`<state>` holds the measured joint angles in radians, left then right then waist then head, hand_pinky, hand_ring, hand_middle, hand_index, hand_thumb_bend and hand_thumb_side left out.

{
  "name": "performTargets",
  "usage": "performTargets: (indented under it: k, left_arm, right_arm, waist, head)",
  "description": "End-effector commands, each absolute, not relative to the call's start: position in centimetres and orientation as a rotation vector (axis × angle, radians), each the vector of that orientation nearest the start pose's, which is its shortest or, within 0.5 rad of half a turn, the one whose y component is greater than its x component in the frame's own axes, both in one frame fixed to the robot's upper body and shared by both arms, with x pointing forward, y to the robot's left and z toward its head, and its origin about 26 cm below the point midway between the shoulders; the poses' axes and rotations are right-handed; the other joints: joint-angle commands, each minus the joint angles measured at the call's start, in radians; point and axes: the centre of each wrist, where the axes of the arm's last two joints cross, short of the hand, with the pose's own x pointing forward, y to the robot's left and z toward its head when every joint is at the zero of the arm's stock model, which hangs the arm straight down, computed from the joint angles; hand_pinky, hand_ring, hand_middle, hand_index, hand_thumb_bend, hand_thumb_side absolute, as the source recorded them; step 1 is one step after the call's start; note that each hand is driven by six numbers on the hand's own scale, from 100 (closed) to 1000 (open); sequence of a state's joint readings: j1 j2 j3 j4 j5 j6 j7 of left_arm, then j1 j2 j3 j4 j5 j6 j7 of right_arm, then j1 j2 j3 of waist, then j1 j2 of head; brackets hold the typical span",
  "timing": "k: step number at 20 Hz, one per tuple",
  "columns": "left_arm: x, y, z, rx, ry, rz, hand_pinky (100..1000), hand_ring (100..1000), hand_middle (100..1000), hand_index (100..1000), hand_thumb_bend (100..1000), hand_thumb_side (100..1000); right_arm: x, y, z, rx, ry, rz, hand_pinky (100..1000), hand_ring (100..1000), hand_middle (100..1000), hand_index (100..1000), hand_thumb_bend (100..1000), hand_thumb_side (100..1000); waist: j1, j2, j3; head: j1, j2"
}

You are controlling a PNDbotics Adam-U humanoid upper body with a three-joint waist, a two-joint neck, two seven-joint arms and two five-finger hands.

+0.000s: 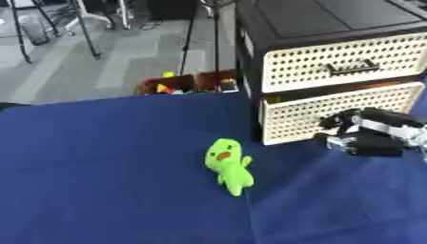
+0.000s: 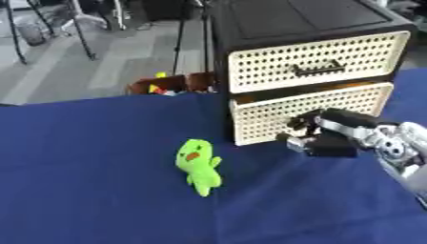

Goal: Pick up objects from table and place into drawer.

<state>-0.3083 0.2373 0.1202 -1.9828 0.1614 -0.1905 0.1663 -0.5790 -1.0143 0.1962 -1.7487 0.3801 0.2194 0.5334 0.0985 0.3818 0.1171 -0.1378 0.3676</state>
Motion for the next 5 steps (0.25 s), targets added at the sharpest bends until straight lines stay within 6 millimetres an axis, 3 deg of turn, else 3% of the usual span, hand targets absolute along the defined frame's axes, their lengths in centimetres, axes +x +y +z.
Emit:
performTargets:
  k: [1,5]
  left_arm:
    - [30.0,28.0,20.6,0.088,-2.509,0.075,462,628,633,798,316,928]
    - [29.9,28.1,20.5,0.093,-2.507,0.079,462,630,632,798,316,927]
  right_arm:
    - [31.1,-32.7,32.6,-0.977,-1.459,1.426,553,783,758,908,341,1000]
    - [29.3,-32.0,33.0,-0.997,-1.576,1.402,566,788,782,917,322,1000]
  waist:
    - [-0.003,-0.031,-0.003]
    - [0.000,-0.040,-0.007]
  head:
    - [0.007,0.004]
    - [0.014,0.010]
